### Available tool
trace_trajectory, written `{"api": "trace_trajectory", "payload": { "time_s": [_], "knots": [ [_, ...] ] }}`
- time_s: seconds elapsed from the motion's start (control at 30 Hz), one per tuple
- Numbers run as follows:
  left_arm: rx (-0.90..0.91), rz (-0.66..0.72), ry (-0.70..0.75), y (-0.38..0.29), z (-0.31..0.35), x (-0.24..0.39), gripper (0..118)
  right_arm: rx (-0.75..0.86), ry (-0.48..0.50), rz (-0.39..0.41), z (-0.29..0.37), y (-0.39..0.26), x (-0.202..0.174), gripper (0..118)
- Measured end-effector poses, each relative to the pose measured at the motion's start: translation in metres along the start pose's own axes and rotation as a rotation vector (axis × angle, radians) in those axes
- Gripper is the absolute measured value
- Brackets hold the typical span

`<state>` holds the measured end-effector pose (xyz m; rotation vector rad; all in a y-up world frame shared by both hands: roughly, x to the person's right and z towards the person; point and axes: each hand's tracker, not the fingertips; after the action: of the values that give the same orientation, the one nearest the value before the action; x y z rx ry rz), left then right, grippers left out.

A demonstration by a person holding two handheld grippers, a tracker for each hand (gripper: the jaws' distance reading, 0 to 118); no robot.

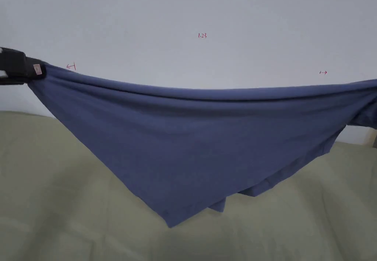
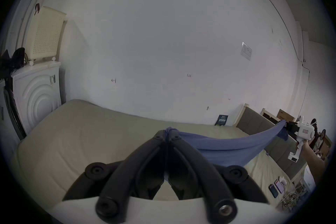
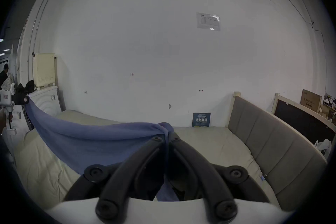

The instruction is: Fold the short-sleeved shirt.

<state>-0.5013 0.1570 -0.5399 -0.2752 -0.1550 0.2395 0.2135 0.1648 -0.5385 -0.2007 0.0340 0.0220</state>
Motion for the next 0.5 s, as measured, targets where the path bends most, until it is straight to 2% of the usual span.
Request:
{"api": "trace_trajectory", "payload": {
  "time_s": [0.07,0.27,0.5],
  "knots": [
    [-0.028,0.009,-0.011,-0.019,0.008,-0.006,0,-0.026,0.003,0.005,0.008,-0.019,0.0,4],
    [-0.148,0.048,-0.042,-0.096,0.039,-0.014,0,-0.163,0.028,-0.069,0.037,-0.099,0.008,4],
    [-0.311,0.115,-0.047,-0.186,0.082,-0.029,0,-0.36,0.058,-0.056,0.089,-0.187,0.007,4]
  ]
}}
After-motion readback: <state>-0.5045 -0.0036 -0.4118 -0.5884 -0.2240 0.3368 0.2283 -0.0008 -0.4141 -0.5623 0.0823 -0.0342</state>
